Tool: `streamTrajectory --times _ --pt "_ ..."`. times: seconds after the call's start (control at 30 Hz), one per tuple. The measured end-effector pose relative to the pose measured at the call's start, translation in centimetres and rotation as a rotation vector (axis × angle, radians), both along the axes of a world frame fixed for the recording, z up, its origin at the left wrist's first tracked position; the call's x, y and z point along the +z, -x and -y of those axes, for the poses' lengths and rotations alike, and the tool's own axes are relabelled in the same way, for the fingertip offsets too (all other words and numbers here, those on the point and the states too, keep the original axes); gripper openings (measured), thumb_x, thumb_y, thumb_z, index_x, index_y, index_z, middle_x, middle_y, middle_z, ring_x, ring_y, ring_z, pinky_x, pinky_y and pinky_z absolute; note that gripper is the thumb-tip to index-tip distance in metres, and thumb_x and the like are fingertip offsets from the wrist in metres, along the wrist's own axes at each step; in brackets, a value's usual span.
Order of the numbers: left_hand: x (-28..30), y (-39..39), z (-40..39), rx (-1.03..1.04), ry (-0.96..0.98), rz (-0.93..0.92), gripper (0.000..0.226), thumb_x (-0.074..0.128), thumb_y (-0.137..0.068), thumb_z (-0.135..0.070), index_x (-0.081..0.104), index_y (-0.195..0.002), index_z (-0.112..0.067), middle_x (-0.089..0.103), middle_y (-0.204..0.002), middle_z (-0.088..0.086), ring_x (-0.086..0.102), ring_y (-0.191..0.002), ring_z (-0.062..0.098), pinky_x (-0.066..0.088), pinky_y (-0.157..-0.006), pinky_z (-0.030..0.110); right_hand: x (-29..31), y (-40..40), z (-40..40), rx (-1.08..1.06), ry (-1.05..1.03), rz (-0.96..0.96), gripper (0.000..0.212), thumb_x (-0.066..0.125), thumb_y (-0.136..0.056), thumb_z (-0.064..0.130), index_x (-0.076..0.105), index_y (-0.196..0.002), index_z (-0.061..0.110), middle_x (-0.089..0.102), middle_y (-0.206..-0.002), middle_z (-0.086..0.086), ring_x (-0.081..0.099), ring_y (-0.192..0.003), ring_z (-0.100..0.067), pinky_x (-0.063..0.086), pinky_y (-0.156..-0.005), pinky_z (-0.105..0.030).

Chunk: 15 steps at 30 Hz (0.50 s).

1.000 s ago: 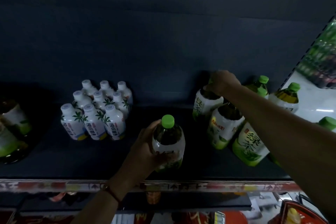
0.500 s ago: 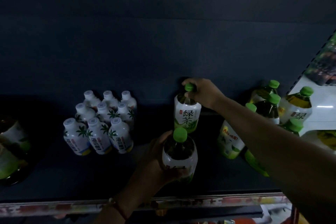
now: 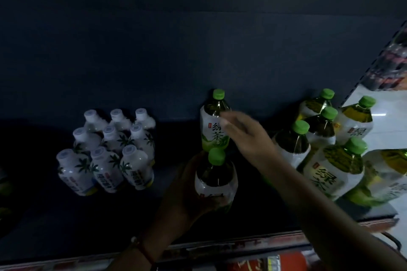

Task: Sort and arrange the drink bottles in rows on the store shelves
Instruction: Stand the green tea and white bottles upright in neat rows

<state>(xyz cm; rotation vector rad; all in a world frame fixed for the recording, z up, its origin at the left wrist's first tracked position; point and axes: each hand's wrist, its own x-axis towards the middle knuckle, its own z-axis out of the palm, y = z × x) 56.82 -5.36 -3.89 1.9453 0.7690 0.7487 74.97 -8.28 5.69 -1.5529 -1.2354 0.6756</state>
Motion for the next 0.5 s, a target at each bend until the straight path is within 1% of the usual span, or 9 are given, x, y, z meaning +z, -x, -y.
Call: streamTrajectory --times 0.1,0.17,0.23,0.27,0.33,0.4,0.43,0.47,0.5 --pt "-1.1 -1.1 -1.2 0.049 -0.046 0.052 0.096 0.089 -0.057 -0.053 0.040 -0.140 -0.052 0.052 -0.140 -0.019 0.050 -0.129 0.000 0.048 -0.103 0.036 -1.6 1.0 3.8 0.115 0.095 -0.263 0.032 0.057 -0.091 0.042 0.064 -0.119 0.026 0.071 -0.114 0.003 0.066 -0.108 -0.009 0.053 -0.094 -0.034" --pt "-1.5 -1.8 -1.8 0.069 -0.044 0.061 0.102 0.084 -0.062 -0.062 0.034 -0.148 -0.043 0.046 -0.147 -0.014 0.046 -0.134 0.005 0.047 -0.105 0.041 -2.4 0.5 4.3 0.128 0.112 -0.263 0.040 0.059 -0.088 0.044 0.061 -0.124 0.028 0.070 -0.118 0.006 0.064 -0.112 -0.008 0.052 -0.097 -0.035" --pt "-1.2 -2.4 -2.3 0.046 -0.003 0.076 0.102 0.085 -0.066 -0.056 0.032 -0.151 -0.039 0.046 -0.148 -0.014 0.047 -0.134 0.005 0.047 -0.106 0.038 -2.4 -0.2 3.9 0.153 0.135 -0.117 0.035 0.060 -0.092 0.039 0.058 -0.126 0.035 0.068 -0.119 0.009 0.064 -0.111 -0.006 0.054 -0.093 -0.036" --pt "-0.1 -3.0 -2.6 0.021 0.014 0.098 0.097 0.087 -0.069 -0.045 0.034 -0.150 -0.037 0.049 -0.146 -0.014 0.049 -0.132 0.003 0.047 -0.106 0.035 -2.2 -0.6 3.6 0.160 0.146 -0.017 0.034 0.060 -0.093 0.035 0.057 -0.127 0.036 0.067 -0.120 0.009 0.064 -0.111 -0.006 0.055 -0.092 -0.037" --pt "1.4 -4.2 -3.6 -0.016 0.017 0.138 0.077 0.084 -0.079 -0.025 0.044 -0.145 -0.032 0.058 -0.137 -0.013 0.055 -0.125 0.002 0.048 -0.105 0.034 -1.9 -1.3 3.2 0.140 0.149 0.174 0.039 0.060 -0.093 0.028 0.054 -0.131 0.035 0.062 -0.124 0.011 0.059 -0.114 -0.003 0.053 -0.095 -0.037" --pt "2.0 -5.1 -4.8 0.000 -0.039 0.120 0.063 0.079 -0.083 -0.032 0.049 -0.137 -0.037 0.061 -0.126 -0.022 0.053 -0.120 -0.007 0.047 -0.102 0.024 -1.2 -1.8 3.1 0.056 0.107 0.352 0.044 0.063 -0.091 0.028 0.053 -0.134 0.033 0.056 -0.131 0.014 0.051 -0.117 0.003 0.049 -0.098 -0.026" --pt "1.9 -5.2 -5.3 0.042 -0.076 0.085 0.069 0.078 -0.077 -0.042 0.044 -0.138 -0.043 0.055 -0.123 -0.029 0.049 -0.117 -0.012 0.043 -0.100 0.016 -0.7 -2.2 3.3 -0.007 0.082 0.422 0.044 0.064 -0.091 0.029 0.054 -0.133 0.033 0.053 -0.134 0.014 0.048 -0.116 0.005 0.045 -0.095 -0.016" --pt "1.6 -5.2 -5.9 0.075 -0.092 0.049 0.080 0.077 -0.069 -0.051 0.040 -0.140 -0.047 0.049 -0.123 -0.031 0.045 -0.116 -0.014 0.042 -0.098 0.014 -0.2 -2.6 3.7 -0.070 0.073 0.489 0.044 0.063 -0.091 0.030 0.053 -0.134 0.032 0.050 -0.137 0.013 0.044 -0.116 0.005 0.039 -0.092 -0.009" --pt "1.3 -5.1 -6.4 0.080 -0.068 0.025 0.089 0.079 -0.064 -0.054 0.037 -0.143 -0.049 0.045 -0.124 -0.027 0.044 -0.115 -0.012 0.043 -0.099 0.018 0.3 -3.3 4.2 -0.133 0.068 0.554 0.044 0.062 -0.091 0.030 0.053 -0.135 0.031 0.048 -0.140 0.012 0.042 -0.118 0.004 0.035 -0.091 -0.008"
